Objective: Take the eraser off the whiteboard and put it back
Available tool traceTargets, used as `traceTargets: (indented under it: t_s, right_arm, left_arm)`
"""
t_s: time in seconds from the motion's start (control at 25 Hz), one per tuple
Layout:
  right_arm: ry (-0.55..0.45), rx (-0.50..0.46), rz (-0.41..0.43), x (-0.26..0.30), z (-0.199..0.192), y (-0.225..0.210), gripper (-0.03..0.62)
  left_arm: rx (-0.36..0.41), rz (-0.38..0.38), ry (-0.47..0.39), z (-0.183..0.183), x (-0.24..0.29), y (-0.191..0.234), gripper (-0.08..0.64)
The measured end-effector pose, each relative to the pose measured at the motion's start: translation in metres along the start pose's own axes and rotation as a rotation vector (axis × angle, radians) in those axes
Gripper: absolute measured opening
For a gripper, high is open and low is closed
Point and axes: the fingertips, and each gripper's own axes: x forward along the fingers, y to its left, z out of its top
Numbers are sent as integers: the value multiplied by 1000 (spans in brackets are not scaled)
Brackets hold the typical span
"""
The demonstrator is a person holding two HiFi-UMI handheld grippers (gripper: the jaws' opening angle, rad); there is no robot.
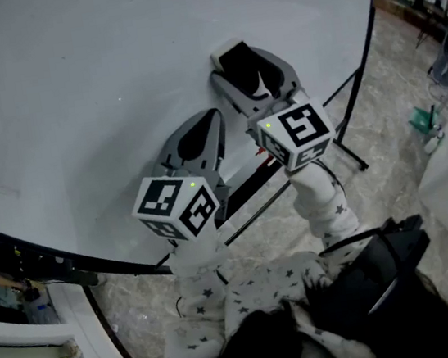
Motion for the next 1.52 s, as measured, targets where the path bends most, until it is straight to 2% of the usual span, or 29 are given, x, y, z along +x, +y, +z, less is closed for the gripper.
traceTargets:
  t_s: [0.16, 0.36, 0.56, 0.72, 0.84, 0.92, 0.96, 1.0, 1.12, 1.16, 1.28, 1.36, 1.52]
  right_arm:
    - [-15, 3, -24, 1, 1, -3, 261]
    - [-24, 38, 12, 4, -1, 1, 328]
    - [-26, 45, 5, -1, -1, -1, 330]
    - [-24, 102, -25, -10, -4, -10, 330]
    - [-7, 148, -6, -11, -8, -7, 328]
    - [19, 142, 11, -11, -12, -1, 328]
    - [36, 125, 11, -11, -14, 1, 306]
    - [52, 109, 10, -12, -17, 2, 225]
    - [92, 115, 29, -11, -23, 5, 203]
    - [104, 120, 36, -11, -26, 7, 145]
    - [144, 109, 49, -16, -31, 11, 37]
    - [159, 111, 64, -33, -25, 13, 9]
    - [169, 129, 92, -69, -11, 17, 8]
  left_arm:
    - [-6, 5, 1, 1, 0, 1, 2]
    - [-13, 10, 4, -1, -2, 3, 2]
    - [-20, 14, -1, 2, -1, 2, 1]
    - [-36, 24, -7, 0, -4, 11, 2]
    - [-66, 32, -13, -4, -8, 20, 2]
    - [-82, 34, -16, -6, -9, 26, 1]
    - [-90, 30, -17, -7, -8, 27, 1]
    - [-96, 25, -16, -8, -7, 27, 1]
    - [-107, 14, -10, -10, -2, 30, 2]
    - [-110, 11, -7, -11, 0, 32, 1]
    - [-117, -6, -4, -14, 4, 29, 2]
    - [-110, -19, -4, -15, 2, 10, 1]
    - [-100, -38, -2, -15, -3, -27, 2]
